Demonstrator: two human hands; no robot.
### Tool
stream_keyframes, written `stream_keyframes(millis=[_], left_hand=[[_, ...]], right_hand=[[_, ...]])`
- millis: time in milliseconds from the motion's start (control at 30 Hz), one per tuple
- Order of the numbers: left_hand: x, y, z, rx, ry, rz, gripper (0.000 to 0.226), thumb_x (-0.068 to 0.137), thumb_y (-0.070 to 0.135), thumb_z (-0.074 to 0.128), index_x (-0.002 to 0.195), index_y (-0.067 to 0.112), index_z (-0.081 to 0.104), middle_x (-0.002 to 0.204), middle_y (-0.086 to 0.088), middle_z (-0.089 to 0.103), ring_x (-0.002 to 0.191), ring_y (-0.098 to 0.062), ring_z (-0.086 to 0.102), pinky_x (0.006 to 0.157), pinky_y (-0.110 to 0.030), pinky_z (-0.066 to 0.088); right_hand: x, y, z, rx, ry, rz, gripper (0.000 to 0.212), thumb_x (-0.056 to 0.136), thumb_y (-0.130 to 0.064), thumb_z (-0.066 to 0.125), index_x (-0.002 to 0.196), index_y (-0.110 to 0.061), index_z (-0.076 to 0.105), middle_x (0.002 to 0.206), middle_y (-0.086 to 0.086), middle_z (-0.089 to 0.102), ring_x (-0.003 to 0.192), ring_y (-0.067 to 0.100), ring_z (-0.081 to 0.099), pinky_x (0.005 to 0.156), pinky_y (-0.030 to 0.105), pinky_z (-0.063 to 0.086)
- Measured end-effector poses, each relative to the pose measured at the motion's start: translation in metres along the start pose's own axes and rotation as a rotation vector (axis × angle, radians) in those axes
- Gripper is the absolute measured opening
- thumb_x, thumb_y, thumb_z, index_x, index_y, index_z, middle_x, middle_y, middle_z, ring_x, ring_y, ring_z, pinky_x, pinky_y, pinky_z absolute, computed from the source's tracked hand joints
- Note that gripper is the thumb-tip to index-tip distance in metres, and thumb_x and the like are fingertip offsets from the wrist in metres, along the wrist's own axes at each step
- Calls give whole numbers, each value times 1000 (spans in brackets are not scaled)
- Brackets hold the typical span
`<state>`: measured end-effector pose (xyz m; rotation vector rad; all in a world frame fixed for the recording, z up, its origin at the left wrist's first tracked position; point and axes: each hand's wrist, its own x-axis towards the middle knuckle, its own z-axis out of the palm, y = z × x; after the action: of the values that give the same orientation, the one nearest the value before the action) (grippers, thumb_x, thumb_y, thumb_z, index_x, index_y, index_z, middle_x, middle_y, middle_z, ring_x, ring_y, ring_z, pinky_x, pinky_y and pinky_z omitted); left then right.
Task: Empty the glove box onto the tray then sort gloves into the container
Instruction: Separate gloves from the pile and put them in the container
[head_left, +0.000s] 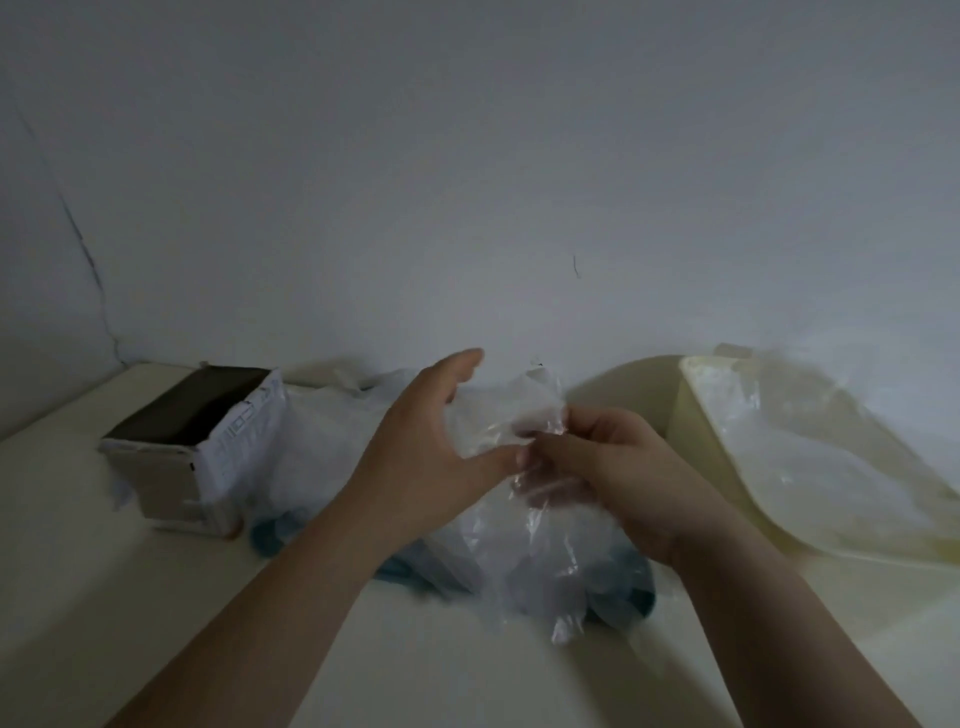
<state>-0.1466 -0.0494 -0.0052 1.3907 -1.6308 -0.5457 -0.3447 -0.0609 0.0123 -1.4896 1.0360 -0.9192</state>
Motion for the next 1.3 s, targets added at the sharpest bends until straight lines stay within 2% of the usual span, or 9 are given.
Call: stream_keyframes(millis=[100, 233, 467, 600, 733, 867, 1000, 1133, 1300], left_hand=[[1, 4, -8, -309, -86, -288, 99, 57, 65, 92, 145, 40, 52, 139, 19, 58, 124, -4, 58, 100, -31, 52], [2, 6, -8, -797, -203, -390, 24, 72, 29, 87, 92, 17, 81, 97, -6, 78, 91, -22, 73, 86, -40, 61], [7, 0, -25, -804, -55, -384, 12, 73, 23, 86, 82, 20, 78, 87, -10, 61, 80, -24, 60, 71, -35, 53], [5, 0, -32, -526, -154, -289, 8, 88, 17, 79, 81, 19, 78, 73, 1, 63, 67, -15, 53, 58, -24, 49], [-7, 7, -30, -569, -474, -247, 4, 89, 15, 77, 91, 12, 77, 87, -6, 73, 75, -19, 66, 63, -29, 52], [-5, 13, -18, -788, -300, -191, 14, 89, 17, 71, 98, 6, 71, 110, -18, 76, 81, -25, 73, 56, -30, 54], [-3, 6, -6, -846, -162, -213, 16, 91, 17, 70, 102, 6, 69, 113, -17, 76, 91, -30, 76, 60, -32, 57], [-5, 1, 5, -693, -165, -200, 12, 91, 17, 73, 96, 7, 75, 91, -16, 77, 67, -21, 70, 51, -27, 50], [4, -16, -9, -474, -71, -242, 9, 93, 18, 76, 84, 17, 79, 68, -9, 68, 44, -13, 42, 42, -19, 31]], right_hand=[[2, 1, -6, 79, 5, -5, 23, 102, -6, 55, 104, 0, 77, 97, 23, 76, 88, 38, 73, 87, 53, 61], [4, 2, -6, 265, -49, 74, 28, 97, -5, 52, 87, -1, 78, 84, 26, 72, 74, 35, 71, 68, 40, 60], [17, 23, -15, -9, 254, 227, 26, 100, -17, 56, 110, 1, 72, 69, 17, 66, 51, 29, 55, 47, 35, 44], [1, 8, -12, -237, 480, -118, 39, 102, -38, 60, 139, -28, 58, 116, -8, 71, 103, 11, 69, 88, 36, 60], [-12, -14, -9, -187, 157, -175, 72, 79, -61, 78, 143, -39, 54, 131, -20, 67, 118, 0, 64, 96, 26, 53], [-1, -1, -9, -10, 113, -4, 96, 66, -70, 84, 145, -25, 55, 131, -2, 70, 116, 17, 70, 102, 41, 55], [2, 7, -20, 195, -23, 149, 78, 78, -66, 78, 130, -8, 68, 124, 12, 73, 117, 31, 69, 106, 49, 50], [1, 7, -10, 290, 21, 82, 26, 97, -29, 67, 101, -6, 77, 97, 16, 76, 80, 29, 71, 75, 41, 59], [4, 0, -15, 34, 454, -59, 28, 103, -28, 62, 78, -18, 72, 51, -6, 57, 40, 9, 39, 40, 18, 32]])
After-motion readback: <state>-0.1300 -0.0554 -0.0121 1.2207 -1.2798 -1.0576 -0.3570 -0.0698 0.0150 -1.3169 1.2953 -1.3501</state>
